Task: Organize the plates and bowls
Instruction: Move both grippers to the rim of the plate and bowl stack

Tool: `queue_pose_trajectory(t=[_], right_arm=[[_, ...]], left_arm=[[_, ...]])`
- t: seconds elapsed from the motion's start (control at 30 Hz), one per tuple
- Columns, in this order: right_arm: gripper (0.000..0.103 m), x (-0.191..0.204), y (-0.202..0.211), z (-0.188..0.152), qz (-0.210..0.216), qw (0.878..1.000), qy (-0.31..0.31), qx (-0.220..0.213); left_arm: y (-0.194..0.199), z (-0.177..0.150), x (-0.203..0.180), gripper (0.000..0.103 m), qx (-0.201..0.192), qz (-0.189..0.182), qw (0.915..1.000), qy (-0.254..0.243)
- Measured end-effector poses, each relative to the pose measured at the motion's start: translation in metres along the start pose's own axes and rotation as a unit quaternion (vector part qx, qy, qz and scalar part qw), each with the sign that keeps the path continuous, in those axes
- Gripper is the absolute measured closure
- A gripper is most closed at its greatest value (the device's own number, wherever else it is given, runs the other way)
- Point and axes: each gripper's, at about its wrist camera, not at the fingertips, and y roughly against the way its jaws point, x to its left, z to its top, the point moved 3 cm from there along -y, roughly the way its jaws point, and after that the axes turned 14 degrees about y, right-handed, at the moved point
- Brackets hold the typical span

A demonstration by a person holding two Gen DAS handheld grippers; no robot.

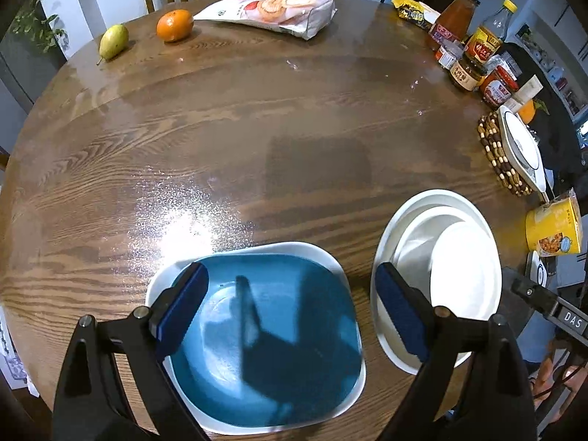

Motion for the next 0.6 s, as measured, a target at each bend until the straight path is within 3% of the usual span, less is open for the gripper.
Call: queue_pose_trajectory(t=[0.2,0.33,0.6], right_arm=[[0.047,-0.001,0.000,0.000,0.006,1.000,-0.007,0.003],[0.048,-0.002,0.000,-0.003,0.015,1.000,-0.014,0.002],[0.054,0.000,0.001,-0.004,0.023,1.000,-0.015,0.001]], left_arm=[[-0.003,0.001,-0.002,0.015,0.004,0.004,1.0000,-0.005],[-0.001,0.003,-0.008,0.028,0.001,0.004,0.9999,-0.016],[-0.001,0.001,-0.029,0.028,-0.013,0.024,0.9971,-0.072]])
